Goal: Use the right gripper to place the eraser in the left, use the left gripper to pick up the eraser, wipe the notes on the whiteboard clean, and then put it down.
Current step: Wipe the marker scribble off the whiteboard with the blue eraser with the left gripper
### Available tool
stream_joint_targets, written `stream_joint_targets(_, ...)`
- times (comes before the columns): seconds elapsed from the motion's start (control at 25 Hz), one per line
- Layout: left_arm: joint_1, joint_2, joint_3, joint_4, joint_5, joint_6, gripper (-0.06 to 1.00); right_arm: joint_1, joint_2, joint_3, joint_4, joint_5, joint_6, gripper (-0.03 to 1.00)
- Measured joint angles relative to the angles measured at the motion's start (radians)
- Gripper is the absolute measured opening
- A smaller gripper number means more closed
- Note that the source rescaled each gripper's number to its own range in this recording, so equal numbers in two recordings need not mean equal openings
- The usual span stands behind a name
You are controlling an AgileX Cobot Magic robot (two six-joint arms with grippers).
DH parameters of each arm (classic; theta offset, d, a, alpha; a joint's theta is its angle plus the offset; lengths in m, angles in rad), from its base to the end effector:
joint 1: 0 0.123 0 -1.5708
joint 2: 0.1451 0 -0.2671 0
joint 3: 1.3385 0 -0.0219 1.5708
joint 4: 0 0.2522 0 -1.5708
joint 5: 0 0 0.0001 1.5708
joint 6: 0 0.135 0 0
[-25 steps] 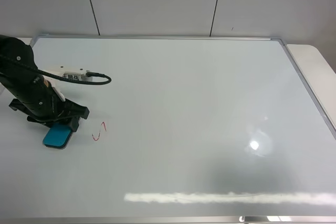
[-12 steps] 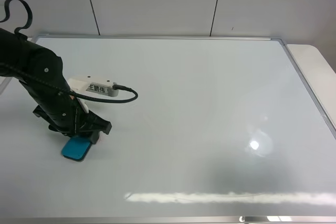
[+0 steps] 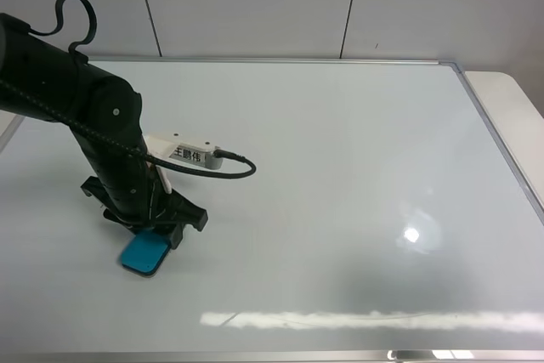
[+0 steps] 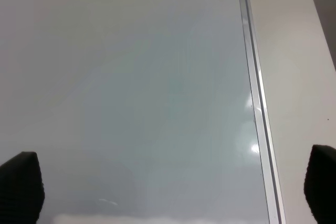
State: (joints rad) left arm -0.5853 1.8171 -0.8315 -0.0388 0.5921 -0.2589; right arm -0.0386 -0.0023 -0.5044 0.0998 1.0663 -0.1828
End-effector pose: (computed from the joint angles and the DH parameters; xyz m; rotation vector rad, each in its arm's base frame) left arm 0.2375 -0.1609 0.0517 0.4523 3.0432 -0.0828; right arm 0.0526 0.0098 0.2593 -0.1522 2.0335 -0.0193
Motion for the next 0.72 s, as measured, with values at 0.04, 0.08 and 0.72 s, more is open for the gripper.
stream_joint_targets(0.04,0.008,0.003,-0.002,0.011,0.000,0.000,0.04,0.000,0.000,0.000,0.000,0.000,0.000,1.00)
stream_joint_targets(0.08,0.020,0.006,-0.003,0.020,0.000,-0.001,0.04,0.000,0.000,0.000,0.000,0.000,0.000,1.00)
stream_joint_targets(0.72,0.354,0.009,-0.015,0.286,0.021,-0.022,0.04,0.000,0.000,0.000,0.000,0.000,0.000,1.00)
